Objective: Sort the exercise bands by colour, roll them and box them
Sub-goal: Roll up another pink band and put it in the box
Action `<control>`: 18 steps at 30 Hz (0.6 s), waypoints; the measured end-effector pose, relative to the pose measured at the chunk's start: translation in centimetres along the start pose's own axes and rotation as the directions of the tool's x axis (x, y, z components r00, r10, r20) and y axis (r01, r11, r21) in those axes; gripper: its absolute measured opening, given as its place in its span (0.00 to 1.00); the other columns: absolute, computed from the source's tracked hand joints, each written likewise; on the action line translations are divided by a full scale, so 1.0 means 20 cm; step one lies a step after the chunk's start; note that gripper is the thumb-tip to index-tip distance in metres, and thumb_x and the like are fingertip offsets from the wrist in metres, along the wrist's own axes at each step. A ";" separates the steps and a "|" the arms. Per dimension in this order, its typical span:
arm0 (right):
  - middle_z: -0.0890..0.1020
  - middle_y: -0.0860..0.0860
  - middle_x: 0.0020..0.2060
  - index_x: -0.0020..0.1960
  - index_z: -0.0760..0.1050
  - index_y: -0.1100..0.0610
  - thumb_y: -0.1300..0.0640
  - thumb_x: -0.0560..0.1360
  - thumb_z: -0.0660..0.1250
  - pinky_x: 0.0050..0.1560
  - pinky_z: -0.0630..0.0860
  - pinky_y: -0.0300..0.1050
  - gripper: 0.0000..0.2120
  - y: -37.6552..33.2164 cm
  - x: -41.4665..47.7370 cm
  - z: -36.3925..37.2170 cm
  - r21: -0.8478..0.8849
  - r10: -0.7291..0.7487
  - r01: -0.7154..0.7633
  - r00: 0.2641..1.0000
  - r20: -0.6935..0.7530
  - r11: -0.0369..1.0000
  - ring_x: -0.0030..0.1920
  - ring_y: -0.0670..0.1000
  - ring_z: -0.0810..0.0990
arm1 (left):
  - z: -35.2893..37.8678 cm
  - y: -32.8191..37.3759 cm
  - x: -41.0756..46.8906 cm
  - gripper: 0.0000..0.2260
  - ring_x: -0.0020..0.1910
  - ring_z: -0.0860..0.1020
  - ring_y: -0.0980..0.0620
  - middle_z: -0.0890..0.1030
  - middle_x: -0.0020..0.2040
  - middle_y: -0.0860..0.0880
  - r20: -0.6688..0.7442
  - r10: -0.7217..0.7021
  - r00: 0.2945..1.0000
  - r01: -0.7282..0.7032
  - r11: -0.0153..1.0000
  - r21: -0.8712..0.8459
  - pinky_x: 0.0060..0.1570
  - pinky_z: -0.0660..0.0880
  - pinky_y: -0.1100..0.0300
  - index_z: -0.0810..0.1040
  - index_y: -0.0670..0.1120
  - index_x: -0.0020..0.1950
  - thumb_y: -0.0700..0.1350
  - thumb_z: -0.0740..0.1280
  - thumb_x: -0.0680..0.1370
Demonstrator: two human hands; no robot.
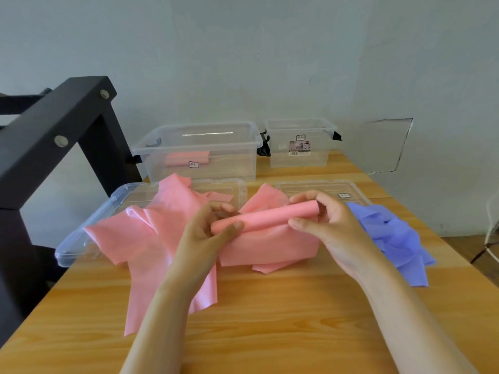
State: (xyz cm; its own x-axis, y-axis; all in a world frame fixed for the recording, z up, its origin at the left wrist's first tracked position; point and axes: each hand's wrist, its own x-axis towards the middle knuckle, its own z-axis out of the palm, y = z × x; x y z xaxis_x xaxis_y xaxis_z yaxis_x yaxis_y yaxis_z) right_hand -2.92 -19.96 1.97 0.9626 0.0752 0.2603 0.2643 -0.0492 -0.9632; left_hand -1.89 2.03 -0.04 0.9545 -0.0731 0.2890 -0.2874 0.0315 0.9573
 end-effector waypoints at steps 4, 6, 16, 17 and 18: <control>0.83 0.42 0.44 0.48 0.80 0.47 0.59 0.72 0.73 0.52 0.71 0.42 0.08 0.03 0.00 0.00 -0.037 0.076 -0.076 0.997 -0.008 0.996 0.45 0.41 0.79 | -0.01 0.00 0.00 0.14 0.47 0.79 0.58 0.81 0.45 0.53 0.013 0.065 0.998 -0.064 0.996 -0.061 0.46 0.76 0.66 0.73 0.38 0.54 0.27 0.68 0.72; 0.83 0.40 0.43 0.45 0.81 0.47 0.60 0.72 0.73 0.52 0.71 0.40 0.08 0.02 0.00 0.01 -0.046 0.049 -0.050 0.998 -0.028 0.998 0.44 0.40 0.79 | -0.01 0.00 0.00 0.13 0.48 0.78 0.57 0.80 0.48 0.52 0.009 0.040 0.999 -0.039 0.996 -0.079 0.46 0.76 0.65 0.74 0.41 0.55 0.32 0.70 0.74; 0.84 0.44 0.44 0.48 0.80 0.48 0.61 0.72 0.73 0.48 0.74 0.42 0.10 0.02 0.00 0.00 0.023 0.052 -0.052 0.999 -0.013 0.998 0.46 0.46 0.81 | 0.00 0.01 0.00 0.11 0.43 0.78 0.53 0.78 0.46 0.49 -0.017 -0.007 1.000 0.005 0.996 -0.084 0.37 0.77 0.61 0.75 0.43 0.52 0.34 0.72 0.73; 0.84 0.44 0.43 0.48 0.80 0.48 0.60 0.72 0.73 0.47 0.73 0.42 0.09 0.02 0.00 0.00 0.022 0.064 -0.064 0.998 -0.017 0.998 0.45 0.45 0.81 | -0.01 0.01 0.00 0.12 0.44 0.78 0.53 0.77 0.48 0.47 -0.019 -0.001 1.000 -0.001 0.996 -0.086 0.39 0.77 0.61 0.74 0.43 0.53 0.33 0.70 0.73; 0.84 0.44 0.43 0.48 0.81 0.49 0.60 0.73 0.72 0.47 0.73 0.41 0.07 0.03 0.00 0.01 0.019 0.068 -0.067 0.997 -0.025 0.998 0.44 0.44 0.80 | -0.01 0.00 0.00 0.12 0.45 0.78 0.53 0.77 0.49 0.47 -0.017 -0.008 1.000 0.006 0.996 -0.086 0.39 0.77 0.61 0.74 0.43 0.54 0.32 0.70 0.74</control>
State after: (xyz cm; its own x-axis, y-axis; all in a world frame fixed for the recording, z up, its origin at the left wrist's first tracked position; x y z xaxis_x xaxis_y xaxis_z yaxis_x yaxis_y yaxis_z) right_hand -2.73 -19.83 1.50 0.9795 0.0464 0.1959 0.1975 -0.0348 -0.9797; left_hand -1.87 2.19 0.02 0.9579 -0.0559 0.2815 -0.2737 0.1171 0.9547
